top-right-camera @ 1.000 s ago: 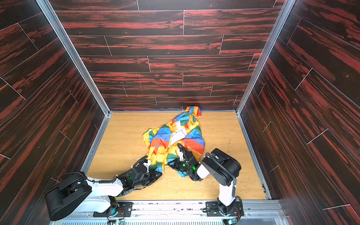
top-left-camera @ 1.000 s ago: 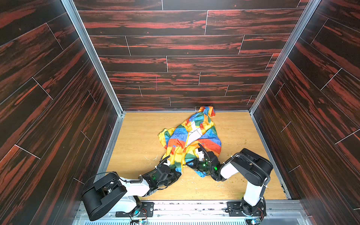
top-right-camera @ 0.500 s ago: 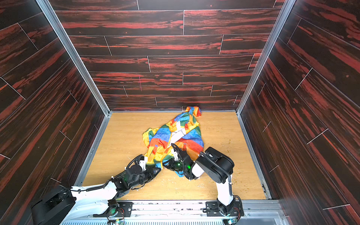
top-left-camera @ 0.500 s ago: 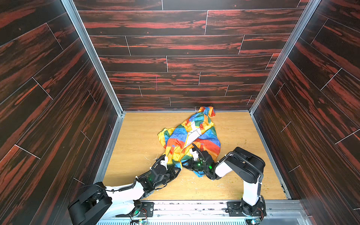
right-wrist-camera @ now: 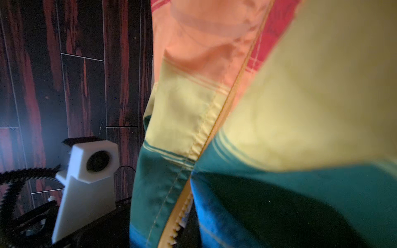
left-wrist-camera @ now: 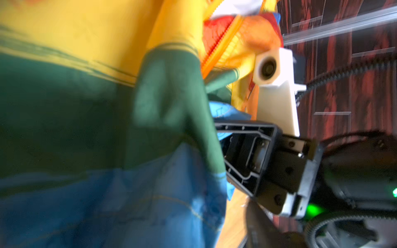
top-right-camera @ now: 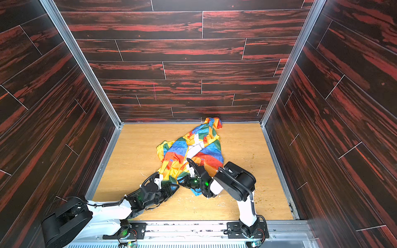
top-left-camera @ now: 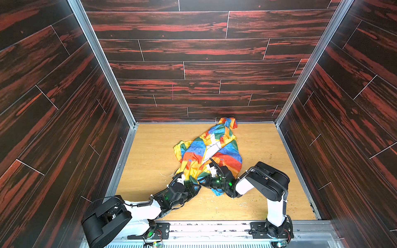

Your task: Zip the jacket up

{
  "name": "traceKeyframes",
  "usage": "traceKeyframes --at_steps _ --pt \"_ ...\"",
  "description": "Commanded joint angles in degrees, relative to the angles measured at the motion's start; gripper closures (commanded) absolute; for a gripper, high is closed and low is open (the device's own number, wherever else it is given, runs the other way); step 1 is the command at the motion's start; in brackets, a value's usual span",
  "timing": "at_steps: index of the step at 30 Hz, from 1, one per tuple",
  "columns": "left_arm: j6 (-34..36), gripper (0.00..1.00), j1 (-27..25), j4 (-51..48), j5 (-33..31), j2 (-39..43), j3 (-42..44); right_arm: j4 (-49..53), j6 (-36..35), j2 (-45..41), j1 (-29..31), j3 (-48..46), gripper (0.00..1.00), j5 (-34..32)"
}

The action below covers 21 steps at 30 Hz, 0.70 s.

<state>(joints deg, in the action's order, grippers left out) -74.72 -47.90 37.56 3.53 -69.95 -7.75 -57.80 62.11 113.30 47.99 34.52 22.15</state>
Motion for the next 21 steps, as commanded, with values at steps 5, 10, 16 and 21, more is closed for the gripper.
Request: traceKeyframes --at_steps 5,10,16,21 --pt "-0.45 0.25 0.18 0.09 -2.08 2.25 0.97 -0.93 0.3 1.23 0.97 1.47 1.0 1.16" --pt "-1.02 0.25 0.18 -0.84 -4.51 4.02 1.67 -0.73 0.3 1.14 1.06 1.42 1.0 0.96" --pt "-1.71 0.25 0.17 -7.39 -7.73 9.96 3.01 -0.38 0.12 0.89 1.15 1.42 1.0 0.85" --pt "-1.73 0.25 0.33 -11.71 -10.31 16.05 4.27 -0.38 0.21 0.87 1.23 1.41 1.0 0.7"
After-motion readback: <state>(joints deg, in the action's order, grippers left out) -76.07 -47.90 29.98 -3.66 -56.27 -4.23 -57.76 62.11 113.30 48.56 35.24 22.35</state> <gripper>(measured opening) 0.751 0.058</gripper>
